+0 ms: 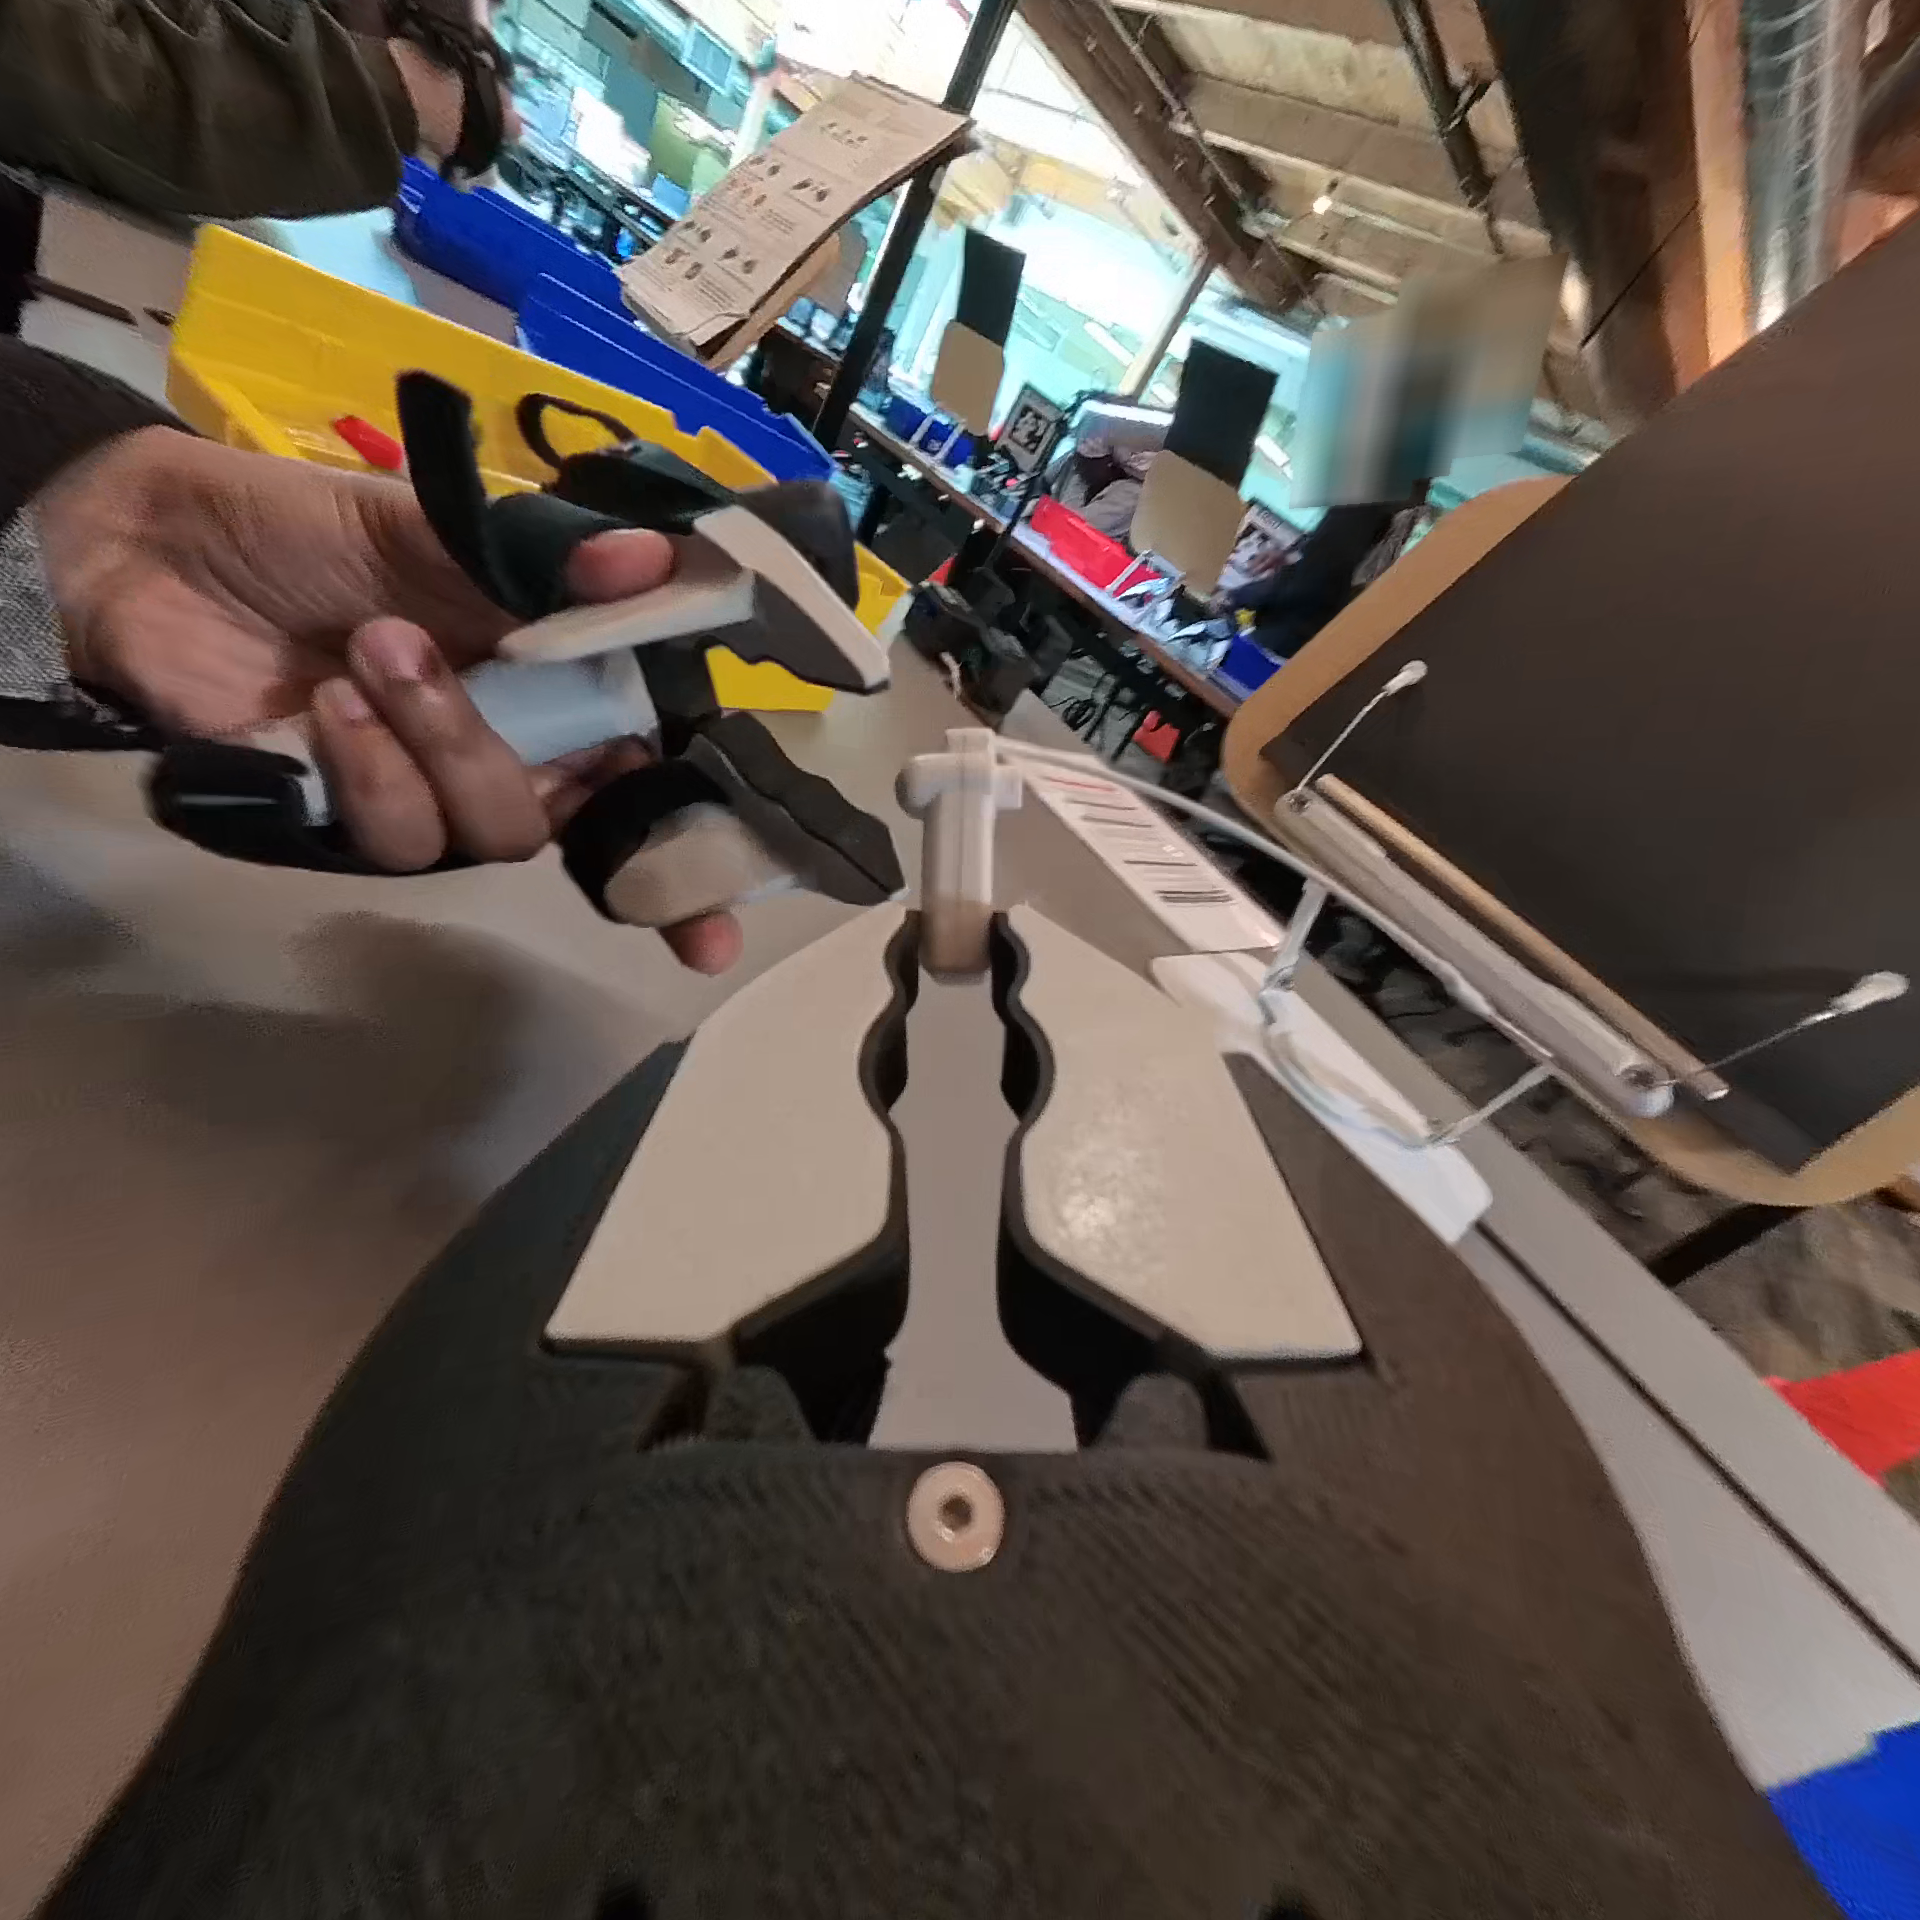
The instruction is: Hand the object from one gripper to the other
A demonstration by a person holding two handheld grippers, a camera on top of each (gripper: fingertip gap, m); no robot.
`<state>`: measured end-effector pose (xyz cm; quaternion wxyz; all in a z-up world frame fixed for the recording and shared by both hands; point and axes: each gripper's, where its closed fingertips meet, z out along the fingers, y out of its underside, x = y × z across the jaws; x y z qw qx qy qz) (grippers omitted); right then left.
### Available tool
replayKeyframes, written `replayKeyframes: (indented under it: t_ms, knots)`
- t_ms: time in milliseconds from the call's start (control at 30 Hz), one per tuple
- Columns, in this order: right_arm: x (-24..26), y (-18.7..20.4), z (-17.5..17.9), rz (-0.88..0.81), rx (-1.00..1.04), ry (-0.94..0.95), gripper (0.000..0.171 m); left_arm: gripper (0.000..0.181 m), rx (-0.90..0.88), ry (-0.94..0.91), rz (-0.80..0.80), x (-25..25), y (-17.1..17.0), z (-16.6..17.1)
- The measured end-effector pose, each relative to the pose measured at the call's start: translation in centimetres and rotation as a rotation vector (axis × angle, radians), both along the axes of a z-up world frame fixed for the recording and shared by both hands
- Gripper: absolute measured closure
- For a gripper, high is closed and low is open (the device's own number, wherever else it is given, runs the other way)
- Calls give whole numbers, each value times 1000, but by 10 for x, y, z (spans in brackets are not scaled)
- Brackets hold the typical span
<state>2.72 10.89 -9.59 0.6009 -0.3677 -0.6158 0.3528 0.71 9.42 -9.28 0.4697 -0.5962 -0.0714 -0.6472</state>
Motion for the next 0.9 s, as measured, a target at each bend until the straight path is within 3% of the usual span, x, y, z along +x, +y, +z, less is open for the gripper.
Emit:
replayKeyframes:
  t_ms: [167, 333, 700, 900]
  knots:
    - [1, -2, -23, 161, -254, -169, 158, 124, 107, 387, 124, -13, -1, -19]
    - [7, -8, -36, 326, -540, -306, 158, 118, 234, 586, 123, -1, -7, -21]
    - [18, -24, -51, 442, -486, -428, 158, 120, 438, 1030, 148, 26, -13, -37]
    - [20, -29, -53, 472, -506, -456, 158, 132, 462, 1062, 94, 35, -18, -43]
